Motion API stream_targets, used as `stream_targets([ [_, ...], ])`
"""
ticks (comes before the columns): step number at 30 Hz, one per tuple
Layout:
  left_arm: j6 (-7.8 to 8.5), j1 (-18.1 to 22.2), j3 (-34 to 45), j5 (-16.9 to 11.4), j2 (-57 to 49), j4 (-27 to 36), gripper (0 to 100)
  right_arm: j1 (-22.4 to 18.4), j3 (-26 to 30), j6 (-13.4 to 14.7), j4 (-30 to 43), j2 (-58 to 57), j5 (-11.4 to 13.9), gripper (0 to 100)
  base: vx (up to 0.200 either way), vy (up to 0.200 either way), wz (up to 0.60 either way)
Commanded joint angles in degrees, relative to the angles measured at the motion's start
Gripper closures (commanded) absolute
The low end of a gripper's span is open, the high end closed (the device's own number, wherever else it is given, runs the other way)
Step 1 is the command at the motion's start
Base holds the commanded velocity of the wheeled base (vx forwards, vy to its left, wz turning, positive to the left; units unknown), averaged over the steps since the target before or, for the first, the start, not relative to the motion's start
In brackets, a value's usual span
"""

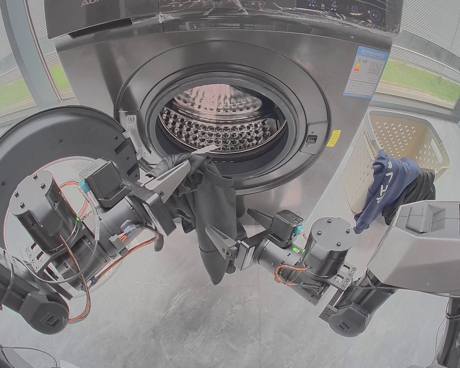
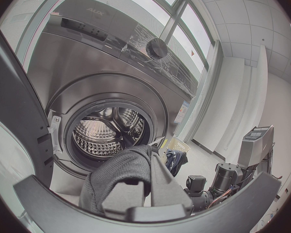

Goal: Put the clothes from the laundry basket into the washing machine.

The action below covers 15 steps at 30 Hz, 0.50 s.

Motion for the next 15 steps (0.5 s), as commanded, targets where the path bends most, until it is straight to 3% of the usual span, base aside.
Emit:
stream_targets([
  [1,-0.02,0.0,0.0,0.0,0.4,-0.1,100,-1.1,-0.4,-0.1,0.0,-0.4,0.4,0,0.0,0.0,0.0],
  [10,-0.02,-0.1,0.1,-0.1,0.5,-0.4,100,-1.0,-1.0,-0.1,0.5,-1.6,1.4,0,0.0,0.0,0.0],
  [15,0.07,-0.1,0.1,-0.1,0.5,-0.8,100,-0.3,-5.9,-0.1,0.1,3.2,4.8,0,0.0,0.0,0.0],
])
